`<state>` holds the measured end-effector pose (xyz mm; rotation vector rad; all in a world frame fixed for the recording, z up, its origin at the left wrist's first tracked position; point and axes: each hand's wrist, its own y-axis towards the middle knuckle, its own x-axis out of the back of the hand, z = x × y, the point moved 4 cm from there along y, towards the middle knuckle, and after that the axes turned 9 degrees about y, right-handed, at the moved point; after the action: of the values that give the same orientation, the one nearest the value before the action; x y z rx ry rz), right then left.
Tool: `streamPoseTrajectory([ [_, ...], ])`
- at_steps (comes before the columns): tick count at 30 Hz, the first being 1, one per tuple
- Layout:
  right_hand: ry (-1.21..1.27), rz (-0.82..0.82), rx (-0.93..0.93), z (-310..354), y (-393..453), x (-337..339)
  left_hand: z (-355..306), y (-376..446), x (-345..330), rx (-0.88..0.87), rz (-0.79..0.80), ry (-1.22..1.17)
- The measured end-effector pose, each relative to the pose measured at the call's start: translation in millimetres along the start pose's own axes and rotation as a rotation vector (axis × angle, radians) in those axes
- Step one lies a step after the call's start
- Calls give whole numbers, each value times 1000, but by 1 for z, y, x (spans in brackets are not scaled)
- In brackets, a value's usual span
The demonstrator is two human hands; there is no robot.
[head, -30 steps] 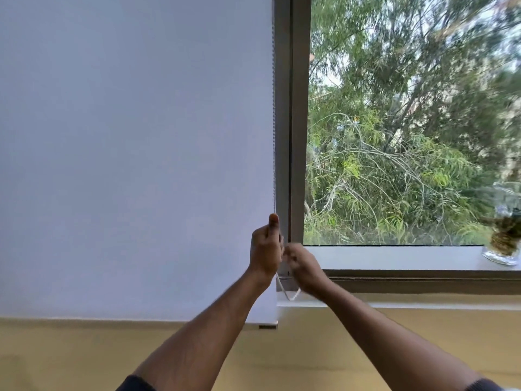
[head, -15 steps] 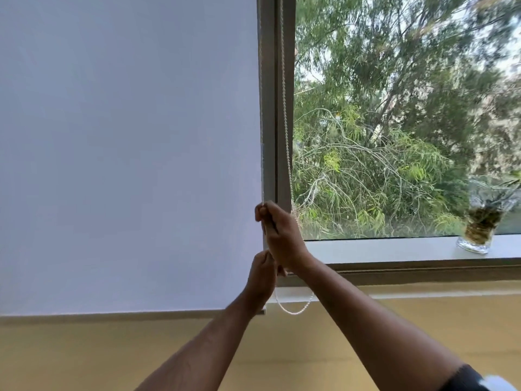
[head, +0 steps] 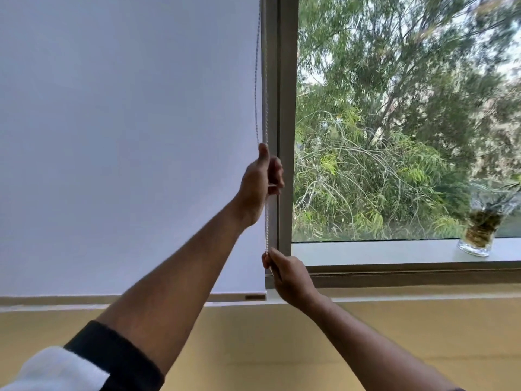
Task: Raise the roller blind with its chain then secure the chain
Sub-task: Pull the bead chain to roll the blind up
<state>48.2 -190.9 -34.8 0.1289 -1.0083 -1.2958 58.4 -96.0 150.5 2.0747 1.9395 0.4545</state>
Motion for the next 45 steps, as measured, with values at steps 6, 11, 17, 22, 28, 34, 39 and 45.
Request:
streamPoseTrajectory([
  [6, -187, 213, -149, -36, -18, -5, 31, -33, -14, -49, -198, 53],
  [11, 4, 281, -283, -49, -29, -4, 59, -55, -17, -44, -192, 92],
  [17, 583, -30, -236, 16, 25, 33, 88, -69, -12, -28, -207, 115],
  [22, 884, -73, -169, 83, 77, 65, 112, -85, -17, 56, -171, 139],
  [28, 794, -342, 13, 106, 94, 62, 128, -94, -24, 140, -168, 119],
  [34, 510, -322, 46, 79, 65, 41, 148, -100, -8, 193, 17, 256],
  [39, 306, -231, 24, 50, 41, 32, 105, -63, 20, 127, -72, 160],
  [45, 63, -141, 42, 17, 12, 14, 6, -20, 18, -55, -48, 83],
])
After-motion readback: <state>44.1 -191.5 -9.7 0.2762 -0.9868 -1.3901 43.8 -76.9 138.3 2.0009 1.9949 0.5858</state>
